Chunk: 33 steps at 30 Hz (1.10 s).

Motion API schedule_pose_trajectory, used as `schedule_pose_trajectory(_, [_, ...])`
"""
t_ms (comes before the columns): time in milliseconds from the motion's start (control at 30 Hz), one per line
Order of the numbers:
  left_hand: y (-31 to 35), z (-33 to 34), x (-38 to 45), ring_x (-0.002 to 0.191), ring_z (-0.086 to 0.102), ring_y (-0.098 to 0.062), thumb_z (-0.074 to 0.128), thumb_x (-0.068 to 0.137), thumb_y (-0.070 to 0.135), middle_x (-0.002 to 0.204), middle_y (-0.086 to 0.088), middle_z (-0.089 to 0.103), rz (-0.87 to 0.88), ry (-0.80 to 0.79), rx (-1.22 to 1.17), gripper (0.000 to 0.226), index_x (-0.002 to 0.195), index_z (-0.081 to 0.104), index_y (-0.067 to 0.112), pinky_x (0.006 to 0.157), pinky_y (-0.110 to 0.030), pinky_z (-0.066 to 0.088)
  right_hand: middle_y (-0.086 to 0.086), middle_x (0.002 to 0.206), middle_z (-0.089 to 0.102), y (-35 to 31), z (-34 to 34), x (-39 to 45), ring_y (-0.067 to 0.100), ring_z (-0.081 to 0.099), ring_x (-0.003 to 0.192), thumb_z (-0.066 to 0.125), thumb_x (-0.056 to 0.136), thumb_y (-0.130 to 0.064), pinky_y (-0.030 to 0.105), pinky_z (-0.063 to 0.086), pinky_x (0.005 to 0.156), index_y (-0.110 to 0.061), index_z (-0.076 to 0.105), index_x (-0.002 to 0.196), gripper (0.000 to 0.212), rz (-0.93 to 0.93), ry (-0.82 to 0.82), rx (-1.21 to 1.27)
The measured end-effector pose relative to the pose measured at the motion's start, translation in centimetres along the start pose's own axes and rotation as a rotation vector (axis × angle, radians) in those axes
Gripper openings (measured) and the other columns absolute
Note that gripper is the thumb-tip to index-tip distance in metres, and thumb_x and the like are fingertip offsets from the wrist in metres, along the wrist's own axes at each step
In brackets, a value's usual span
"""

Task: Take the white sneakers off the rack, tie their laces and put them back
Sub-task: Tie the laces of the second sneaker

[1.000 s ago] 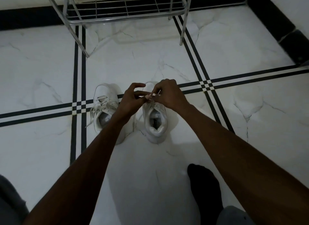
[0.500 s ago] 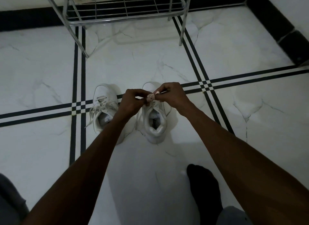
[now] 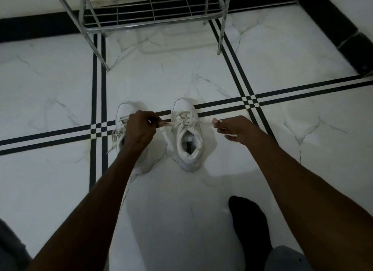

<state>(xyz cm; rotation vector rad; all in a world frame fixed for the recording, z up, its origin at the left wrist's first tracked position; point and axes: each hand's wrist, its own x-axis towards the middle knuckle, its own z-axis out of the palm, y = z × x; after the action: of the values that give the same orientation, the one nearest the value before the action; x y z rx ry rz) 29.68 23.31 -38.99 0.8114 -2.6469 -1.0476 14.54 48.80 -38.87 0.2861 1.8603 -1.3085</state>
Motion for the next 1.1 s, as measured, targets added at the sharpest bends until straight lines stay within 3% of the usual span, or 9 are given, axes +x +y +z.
schedule_pose_trajectory(100, [-0.3, 0.3, -0.9, 0.063, 0.061, -0.003, 0.069, 0.083, -0.004, 0.077, 0.003, 0.072, 0.047, -0.008, 0.041, 0.018, 0.088, 0.077, 0.010, 0.064, -0.030, 0.055, 0.003, 0.099, 0.074, 0.6, 0.4, 0.0, 0.006, 0.066, 0.081, 0.080, 0.082, -0.023, 0.018, 0.043, 0.062, -0.008, 0.068, 0.103, 0.029, 0.075, 0.013, 0.084])
schedule_pose_trajectory(267, [-0.8, 1.1, -1.2, 0.077, 0.066, -0.030, 0.063, 0.076, -0.012, 0.079, -0.010, 0.075, 0.078, 0.041, 0.158, 0.020, 0.081, 0.074, 0.004, 0.071, -0.040, 0.053, 0.005, 0.094, 0.070, 0.5, 0.9, 0.7, 0.009, 0.062, 0.086, 0.079, 0.083, -0.015, 0.016, 0.038, 0.054, -0.008, 0.066, 0.086, 0.015, 0.112, 0.113, 0.130])
schedule_pose_trajectory(500, [-1.2, 1.9, -1.4, 0.077, 0.067, -0.028, 0.068, 0.078, -0.007, 0.081, -0.011, 0.076, 0.019, -0.003, 0.177, 0.017, 0.084, 0.077, 0.006, 0.071, -0.035, 0.050, 0.010, 0.090, 0.068, 1.1, 1.4, 1.5, 0.013, 0.060, 0.076, 0.080, 0.080, -0.013, 0.021, 0.050, 0.063, -0.004, 0.068, 0.086, 0.017, 0.104, 0.204, 0.122])
schedule_pose_trajectory(633, [-1.3, 1.8, -0.8, 0.094, 0.064, -0.033, 0.071, 0.087, 0.015, 0.094, -0.007, 0.076, 0.118, -0.047, 0.265, 0.008, 0.093, 0.076, 0.016, 0.081, -0.047, 0.054, 0.010, 0.094, 0.075, 0.9, 1.0, 1.1, 0.024, 0.071, 0.087, 0.087, 0.073, -0.019, 0.039, 0.061, 0.083, -0.011, 0.069, 0.078, 0.020, -0.279, 0.296, -0.214])
schedule_pose_trajectory(733, [-1.6, 2.8, -0.7, 0.120, 0.058, -0.035, 0.055, 0.091, 0.047, 0.125, -0.006, 0.070, 0.188, -0.150, 0.308, 0.044, 0.125, 0.068, 0.022, 0.099, -0.049, 0.046, 0.004, 0.123, 0.065, 0.2, 2.0, 0.6, 0.019, 0.060, 0.111, 0.085, 0.076, -0.018, 0.034, 0.050, 0.095, -0.012, 0.065, 0.122, 0.050, -0.604, 0.117, -0.459])
schedule_pose_trajectory(800, [-0.8, 3.9, -0.9, 0.122, 0.060, -0.036, 0.050, 0.094, 0.044, 0.131, -0.010, 0.068, 0.196, -0.240, 0.243, 0.051, 0.137, 0.063, 0.019, 0.102, -0.049, 0.046, 0.009, 0.138, 0.058, 0.4, 3.3, 1.0, 0.020, 0.053, 0.126, 0.078, 0.084, -0.014, 0.029, 0.041, 0.108, -0.010, 0.058, 0.136, 0.056, -0.745, -0.043, -0.631])
schedule_pose_trajectory(867, [0.1, 4.6, -1.2, 0.114, 0.063, -0.039, 0.055, 0.097, 0.032, 0.123, -0.013, 0.071, 0.157, -0.243, 0.205, 0.043, 0.137, 0.063, 0.019, 0.095, -0.050, 0.051, 0.010, 0.134, 0.061, 1.0, 4.5, 1.0, 0.020, 0.054, 0.123, 0.067, 0.091, -0.009, 0.025, 0.040, 0.106, -0.007, 0.063, 0.129, 0.038, -0.783, -0.069, -0.710])
schedule_pose_trajectory(967, [0.8, 4.8, -1.7, 0.110, 0.061, -0.038, 0.059, 0.099, 0.028, 0.108, -0.006, 0.074, 0.083, -0.136, 0.226, 0.027, 0.121, 0.074, 0.026, 0.093, -0.048, 0.047, 0.010, 0.108, 0.069, 2.0, 4.8, 0.8, 0.026, 0.062, 0.102, 0.061, 0.093, -0.010, 0.044, 0.051, 0.093, -0.006, 0.067, 0.100, 0.010, -0.824, 0.042, -0.687])
schedule_pose_trajectory(1100, [1.7, 4.5, -2.3, 0.109, 0.057, -0.033, 0.061, 0.097, 0.022, 0.098, -0.002, 0.071, 0.159, -0.029, 0.445, 0.018, 0.095, 0.079, 0.021, 0.098, -0.051, 0.035, 0.004, 0.095, 0.062, 2.2, 4.9, 0.7, 0.028, 0.059, 0.093, 0.059, 0.093, -0.015, 0.047, 0.051, 0.076, -0.014, 0.056, 0.089, 0.005, -0.910, 0.182, -0.926])
